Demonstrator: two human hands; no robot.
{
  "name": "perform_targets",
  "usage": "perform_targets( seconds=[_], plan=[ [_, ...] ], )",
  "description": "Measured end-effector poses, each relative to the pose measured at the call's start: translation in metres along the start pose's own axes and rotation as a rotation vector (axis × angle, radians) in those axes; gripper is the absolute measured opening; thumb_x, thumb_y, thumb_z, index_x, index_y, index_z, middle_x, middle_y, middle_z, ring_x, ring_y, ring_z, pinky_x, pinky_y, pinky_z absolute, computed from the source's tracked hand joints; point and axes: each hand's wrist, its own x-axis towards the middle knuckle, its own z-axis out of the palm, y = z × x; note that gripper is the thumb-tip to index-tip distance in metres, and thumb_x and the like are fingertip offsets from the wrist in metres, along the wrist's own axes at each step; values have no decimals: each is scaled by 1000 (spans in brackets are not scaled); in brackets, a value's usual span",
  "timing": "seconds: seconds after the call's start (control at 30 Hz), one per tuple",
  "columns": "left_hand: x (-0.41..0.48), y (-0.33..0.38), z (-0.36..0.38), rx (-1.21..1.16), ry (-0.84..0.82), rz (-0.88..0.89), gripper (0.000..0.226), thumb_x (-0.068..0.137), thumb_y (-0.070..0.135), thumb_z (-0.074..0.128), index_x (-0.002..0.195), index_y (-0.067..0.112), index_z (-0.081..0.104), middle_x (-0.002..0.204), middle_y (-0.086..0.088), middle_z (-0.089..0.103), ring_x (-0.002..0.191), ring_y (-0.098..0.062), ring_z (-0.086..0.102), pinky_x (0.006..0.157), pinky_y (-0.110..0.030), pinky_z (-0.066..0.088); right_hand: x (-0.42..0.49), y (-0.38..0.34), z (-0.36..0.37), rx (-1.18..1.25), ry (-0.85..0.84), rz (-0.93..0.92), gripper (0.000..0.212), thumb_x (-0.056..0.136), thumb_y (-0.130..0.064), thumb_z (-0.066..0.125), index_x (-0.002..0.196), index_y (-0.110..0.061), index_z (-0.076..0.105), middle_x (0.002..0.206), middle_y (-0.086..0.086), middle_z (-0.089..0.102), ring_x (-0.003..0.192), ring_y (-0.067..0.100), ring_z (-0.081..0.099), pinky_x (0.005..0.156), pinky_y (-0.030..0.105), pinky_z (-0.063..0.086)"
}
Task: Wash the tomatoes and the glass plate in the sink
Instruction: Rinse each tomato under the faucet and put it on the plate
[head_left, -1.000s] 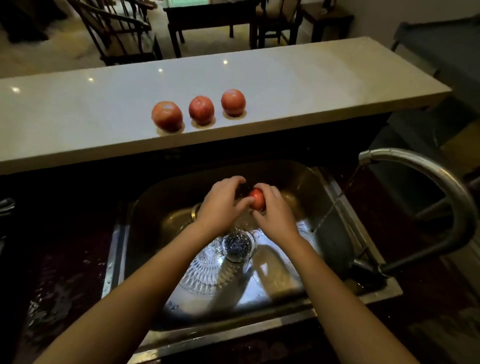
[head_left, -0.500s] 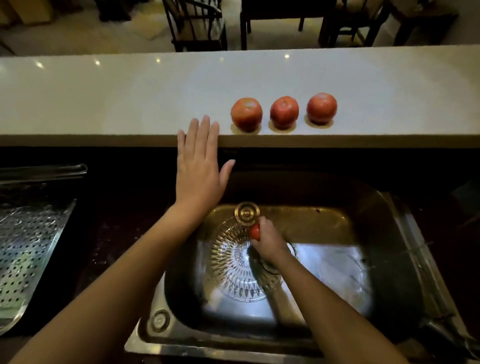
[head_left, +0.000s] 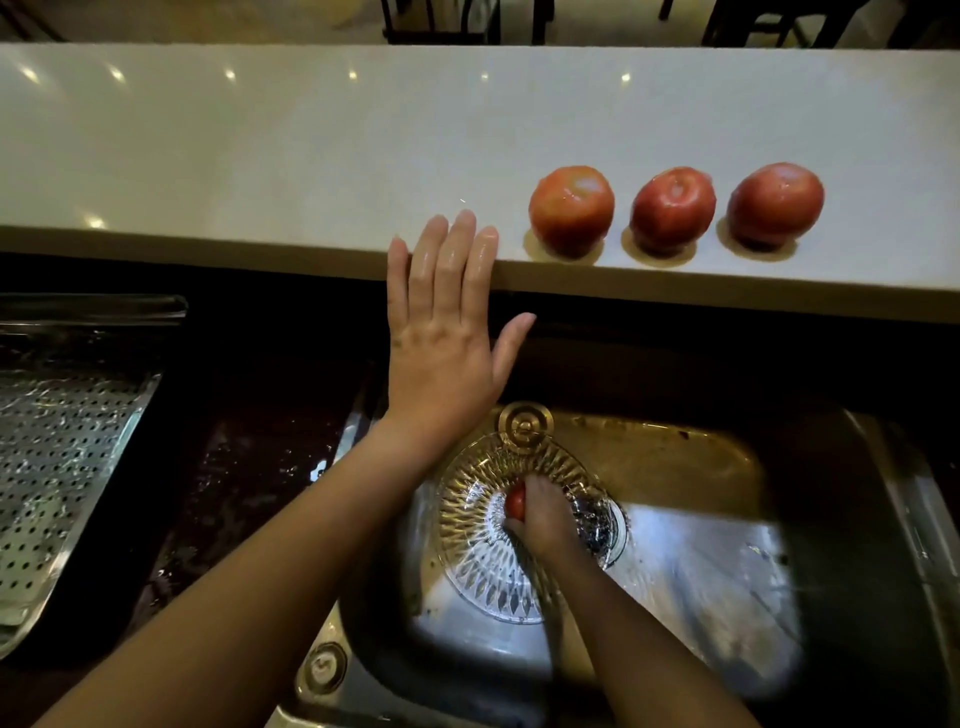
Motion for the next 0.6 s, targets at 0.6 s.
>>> perform_targets(
  seconds=[0.6],
  plan=[
    [0, -3, -18, -1, -194, 8, 71, 88, 50, 43, 141, 4, 35, 148, -18, 38, 139, -35, 30, 116, -47, 8, -98, -71, -180, 283, 472, -278, 35, 84, -21, 66, 118, -19, 56, 112, -1, 58, 102, 11, 54, 88, 25, 45]
  ],
)
